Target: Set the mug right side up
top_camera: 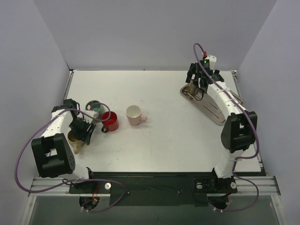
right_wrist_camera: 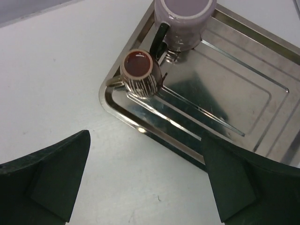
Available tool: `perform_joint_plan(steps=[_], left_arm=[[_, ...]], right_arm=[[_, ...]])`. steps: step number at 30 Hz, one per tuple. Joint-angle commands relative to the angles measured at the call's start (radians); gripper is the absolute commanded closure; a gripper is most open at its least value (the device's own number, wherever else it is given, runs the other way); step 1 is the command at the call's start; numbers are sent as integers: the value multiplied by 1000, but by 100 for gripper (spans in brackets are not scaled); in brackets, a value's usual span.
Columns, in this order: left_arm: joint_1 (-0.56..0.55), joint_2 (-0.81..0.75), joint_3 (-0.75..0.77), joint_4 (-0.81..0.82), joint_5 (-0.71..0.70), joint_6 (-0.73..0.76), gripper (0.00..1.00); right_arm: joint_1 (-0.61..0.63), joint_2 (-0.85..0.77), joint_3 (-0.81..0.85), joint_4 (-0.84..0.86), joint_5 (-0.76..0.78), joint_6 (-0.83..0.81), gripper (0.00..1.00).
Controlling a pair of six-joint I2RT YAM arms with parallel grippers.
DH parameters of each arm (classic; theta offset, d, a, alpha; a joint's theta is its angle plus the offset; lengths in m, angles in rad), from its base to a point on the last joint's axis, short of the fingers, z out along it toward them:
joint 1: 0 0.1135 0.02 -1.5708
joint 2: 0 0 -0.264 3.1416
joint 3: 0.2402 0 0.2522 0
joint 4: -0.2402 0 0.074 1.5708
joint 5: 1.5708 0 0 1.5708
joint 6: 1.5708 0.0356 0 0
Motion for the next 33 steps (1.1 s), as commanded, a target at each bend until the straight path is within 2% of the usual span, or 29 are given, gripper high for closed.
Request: perform_joint_plan(steps=[1, 5, 12, 16, 23, 29, 31, 32, 33], left_arm=[[29, -69, 55, -48, 65, 53, 35], [32, -138, 107, -85, 79, 49, 22], [31, -204, 164, -122, 97, 26, 21], [31, -228, 186, -151, 125, 26, 21], [29, -249, 200, -162, 160, 27, 21], [29, -252, 207, -165, 167, 27, 21], [29, -256, 206, -165, 160, 27, 21], [28, -256, 207, -167, 160, 26, 21], [29, -259, 212, -170, 165, 26, 21]], right_arm=[[-25, 129, 182, -42, 19, 22, 2], [-31, 275, 315, -56, 43, 50, 2], [-40, 550, 621, -171, 74, 71, 1], [-60, 619, 673, -186, 60, 105, 2], [-71, 665, 676, -194, 59, 151, 10], [-82, 699, 681, -194, 28, 154, 27], [-83, 697, 676, -195, 14, 153, 41], [-85, 691, 672, -194, 10, 154, 51], [-85, 688, 661, -194, 7, 154, 54]])
